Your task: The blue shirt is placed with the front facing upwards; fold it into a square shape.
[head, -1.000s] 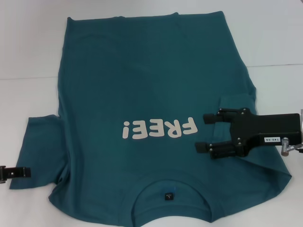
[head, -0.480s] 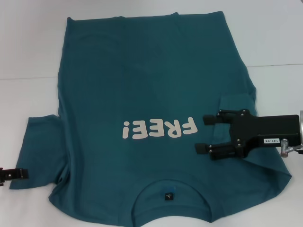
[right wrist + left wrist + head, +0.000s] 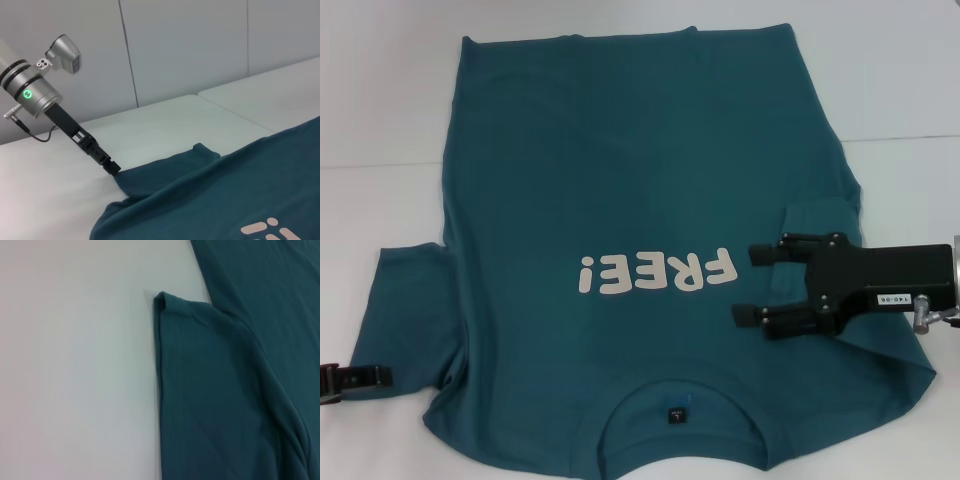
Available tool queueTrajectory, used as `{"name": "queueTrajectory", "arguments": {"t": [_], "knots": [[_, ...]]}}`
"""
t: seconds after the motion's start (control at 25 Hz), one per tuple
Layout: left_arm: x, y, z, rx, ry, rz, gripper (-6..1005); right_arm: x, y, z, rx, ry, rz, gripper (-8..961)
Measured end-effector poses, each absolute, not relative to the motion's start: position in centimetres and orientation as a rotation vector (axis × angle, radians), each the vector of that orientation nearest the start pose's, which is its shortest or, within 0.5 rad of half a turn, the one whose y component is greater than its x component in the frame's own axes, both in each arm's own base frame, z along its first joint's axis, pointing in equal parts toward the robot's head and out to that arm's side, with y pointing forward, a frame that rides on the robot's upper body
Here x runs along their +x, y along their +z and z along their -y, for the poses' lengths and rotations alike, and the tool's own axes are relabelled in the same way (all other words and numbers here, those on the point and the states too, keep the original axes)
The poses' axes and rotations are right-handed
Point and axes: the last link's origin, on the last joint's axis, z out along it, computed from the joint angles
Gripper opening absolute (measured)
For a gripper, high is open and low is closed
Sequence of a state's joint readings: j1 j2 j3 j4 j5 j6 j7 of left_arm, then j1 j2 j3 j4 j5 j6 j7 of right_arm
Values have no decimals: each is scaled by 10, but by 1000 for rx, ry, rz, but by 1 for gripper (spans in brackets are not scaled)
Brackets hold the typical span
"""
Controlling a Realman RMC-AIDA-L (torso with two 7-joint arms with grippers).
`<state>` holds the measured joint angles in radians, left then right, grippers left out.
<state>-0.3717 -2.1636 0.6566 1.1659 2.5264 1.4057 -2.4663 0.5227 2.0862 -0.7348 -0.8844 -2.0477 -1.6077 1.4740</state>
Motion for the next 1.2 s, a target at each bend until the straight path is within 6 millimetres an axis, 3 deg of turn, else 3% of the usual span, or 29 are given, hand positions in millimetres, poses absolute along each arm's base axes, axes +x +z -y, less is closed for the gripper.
{"name": "queueTrajectory", "arguments": {"t": [1.2], "knots": [[-335, 59, -313, -1932, -180, 1698, 843, 244, 26, -339, -2771, 558, -474, 928]]}}
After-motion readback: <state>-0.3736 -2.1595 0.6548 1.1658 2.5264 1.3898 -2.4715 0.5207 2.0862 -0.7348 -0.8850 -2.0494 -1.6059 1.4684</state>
